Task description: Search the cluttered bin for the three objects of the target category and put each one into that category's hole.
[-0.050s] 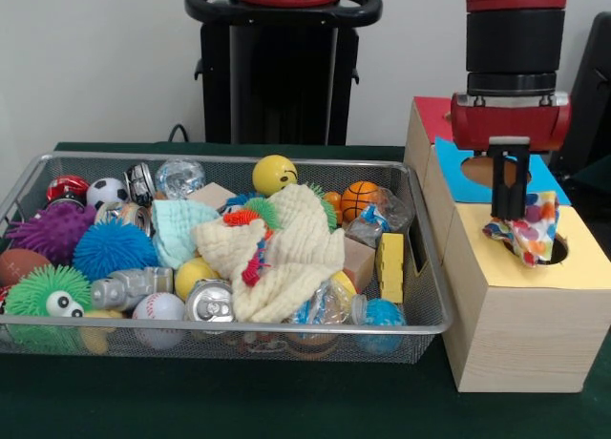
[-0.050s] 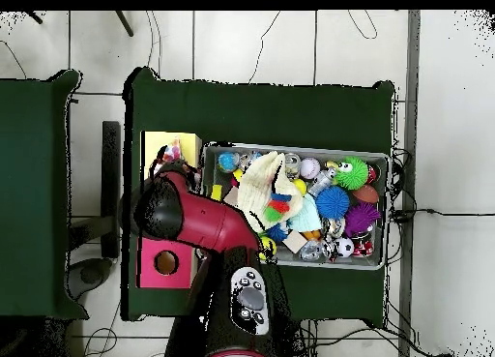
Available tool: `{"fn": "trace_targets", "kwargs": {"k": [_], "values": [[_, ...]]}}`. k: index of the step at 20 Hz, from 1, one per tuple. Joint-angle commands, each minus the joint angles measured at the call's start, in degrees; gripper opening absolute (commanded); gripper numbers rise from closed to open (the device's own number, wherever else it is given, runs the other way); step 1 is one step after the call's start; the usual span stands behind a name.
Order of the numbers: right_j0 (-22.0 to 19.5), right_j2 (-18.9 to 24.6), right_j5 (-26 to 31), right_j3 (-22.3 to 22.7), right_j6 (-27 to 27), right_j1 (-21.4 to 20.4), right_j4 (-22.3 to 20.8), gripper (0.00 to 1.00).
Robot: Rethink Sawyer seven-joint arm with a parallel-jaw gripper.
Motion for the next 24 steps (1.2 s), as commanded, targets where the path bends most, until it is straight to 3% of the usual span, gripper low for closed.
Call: {"fn": "trace_targets", "kwargs": {"k": [1,5,7,16,24], "values": [[-0.7,4.7,-1.6,6.1,14.0,2.7,0.2,0.00],[0.3,3.2,-1.3,6.3,14.5,3.3,0.7,0.00],[-0.4,4.5,-1.6,7.3,15.3,3.5,1.1,0.00],[-9.3,17.9,-11.9,10.5,17.5,3.5,-3.1,0.00],[-11.6,22.3,-14.1,10.2,16.6,4.1,-4.2,0.00]]}}
